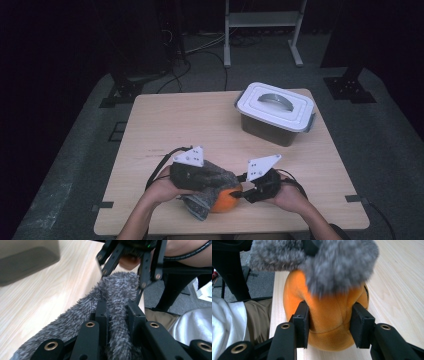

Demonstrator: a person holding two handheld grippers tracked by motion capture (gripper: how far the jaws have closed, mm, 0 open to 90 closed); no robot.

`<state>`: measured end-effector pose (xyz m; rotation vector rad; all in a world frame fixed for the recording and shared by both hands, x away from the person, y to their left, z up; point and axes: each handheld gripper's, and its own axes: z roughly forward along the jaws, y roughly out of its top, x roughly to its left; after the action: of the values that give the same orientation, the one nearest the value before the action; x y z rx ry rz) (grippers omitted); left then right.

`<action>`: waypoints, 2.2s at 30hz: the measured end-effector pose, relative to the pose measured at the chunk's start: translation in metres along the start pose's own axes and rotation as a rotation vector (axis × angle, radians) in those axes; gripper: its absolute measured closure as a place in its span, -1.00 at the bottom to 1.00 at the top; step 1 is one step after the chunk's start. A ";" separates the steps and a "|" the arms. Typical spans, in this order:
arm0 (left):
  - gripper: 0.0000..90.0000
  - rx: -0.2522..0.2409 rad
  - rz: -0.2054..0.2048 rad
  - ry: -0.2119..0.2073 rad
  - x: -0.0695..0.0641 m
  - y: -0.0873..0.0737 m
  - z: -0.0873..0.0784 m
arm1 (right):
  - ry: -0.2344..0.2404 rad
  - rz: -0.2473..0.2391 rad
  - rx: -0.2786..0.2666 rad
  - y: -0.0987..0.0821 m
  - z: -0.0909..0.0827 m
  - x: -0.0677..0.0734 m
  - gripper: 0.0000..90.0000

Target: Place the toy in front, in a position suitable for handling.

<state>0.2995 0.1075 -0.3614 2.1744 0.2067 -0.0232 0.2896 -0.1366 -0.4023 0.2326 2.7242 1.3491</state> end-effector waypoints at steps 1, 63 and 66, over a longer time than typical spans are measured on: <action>0.65 0.007 0.005 0.000 -0.001 0.002 0.002 | 0.002 -0.004 0.003 0.000 0.001 0.001 0.21; 0.64 -0.021 -0.102 0.036 0.021 -0.023 0.000 | 0.021 0.071 0.037 -0.021 -0.009 -0.016 -0.01; 0.64 -0.017 -0.115 0.036 0.022 -0.030 -0.004 | 0.031 0.103 0.024 -0.024 -0.014 -0.020 -0.14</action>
<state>0.3159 0.1308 -0.3849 2.1446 0.3509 -0.0472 0.3051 -0.1656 -0.4130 0.3618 2.7903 1.3566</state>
